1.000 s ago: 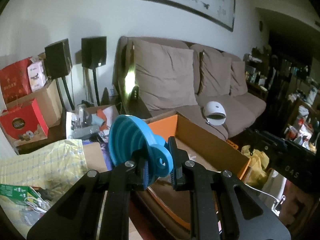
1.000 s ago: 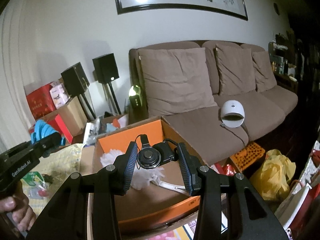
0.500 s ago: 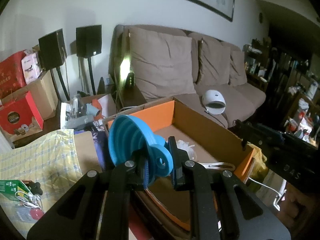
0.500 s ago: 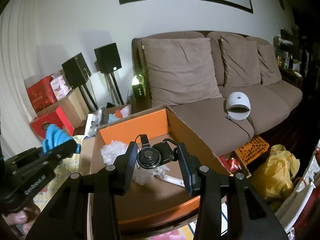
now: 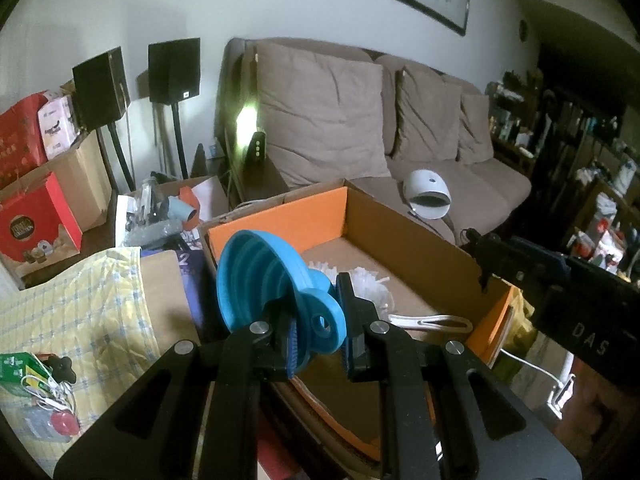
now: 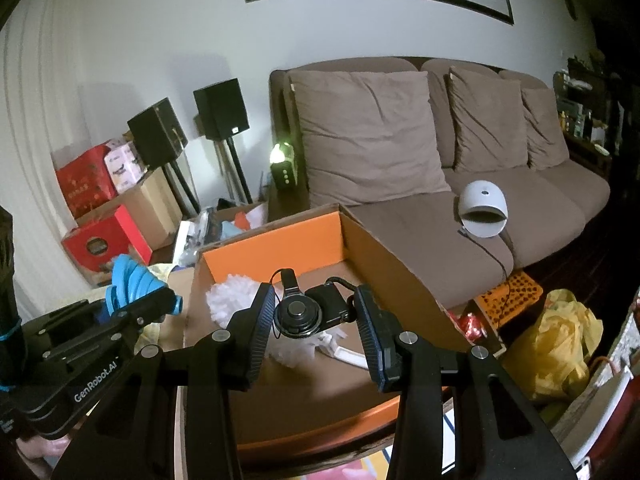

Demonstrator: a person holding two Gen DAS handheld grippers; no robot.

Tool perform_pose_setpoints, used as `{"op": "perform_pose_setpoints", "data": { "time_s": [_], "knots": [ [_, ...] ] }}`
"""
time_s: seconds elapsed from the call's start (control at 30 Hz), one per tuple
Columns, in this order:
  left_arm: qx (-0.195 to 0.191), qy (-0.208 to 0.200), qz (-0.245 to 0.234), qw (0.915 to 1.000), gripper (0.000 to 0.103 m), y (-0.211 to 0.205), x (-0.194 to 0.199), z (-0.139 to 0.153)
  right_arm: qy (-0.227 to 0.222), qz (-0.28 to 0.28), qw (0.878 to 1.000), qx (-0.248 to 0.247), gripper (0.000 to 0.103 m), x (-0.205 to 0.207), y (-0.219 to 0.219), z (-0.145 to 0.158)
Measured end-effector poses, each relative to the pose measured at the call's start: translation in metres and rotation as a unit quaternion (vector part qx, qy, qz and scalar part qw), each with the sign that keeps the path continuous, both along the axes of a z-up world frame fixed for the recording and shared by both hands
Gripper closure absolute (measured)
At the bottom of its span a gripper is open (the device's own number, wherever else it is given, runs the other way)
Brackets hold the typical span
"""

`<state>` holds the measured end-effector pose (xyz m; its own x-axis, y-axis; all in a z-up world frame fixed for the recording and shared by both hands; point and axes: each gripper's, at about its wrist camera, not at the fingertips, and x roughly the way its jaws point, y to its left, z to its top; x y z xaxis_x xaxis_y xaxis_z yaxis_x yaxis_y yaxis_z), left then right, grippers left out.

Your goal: Organize objects

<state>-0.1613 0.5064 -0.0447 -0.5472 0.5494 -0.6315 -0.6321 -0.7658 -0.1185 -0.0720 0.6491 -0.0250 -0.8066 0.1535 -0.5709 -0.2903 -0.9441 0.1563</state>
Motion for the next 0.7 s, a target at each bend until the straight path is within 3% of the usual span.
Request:
{"op": "perform_pose_setpoints", "data": {
  "time_s": [0.7],
  "knots": [
    [-0.006,-0.009,-0.008,0.9999,0.088,0.007,0.007,-0.013,-0.009,-0.004,1.0,0.0,0.062,-0.004,0.006,-0.009]
  ]
}}
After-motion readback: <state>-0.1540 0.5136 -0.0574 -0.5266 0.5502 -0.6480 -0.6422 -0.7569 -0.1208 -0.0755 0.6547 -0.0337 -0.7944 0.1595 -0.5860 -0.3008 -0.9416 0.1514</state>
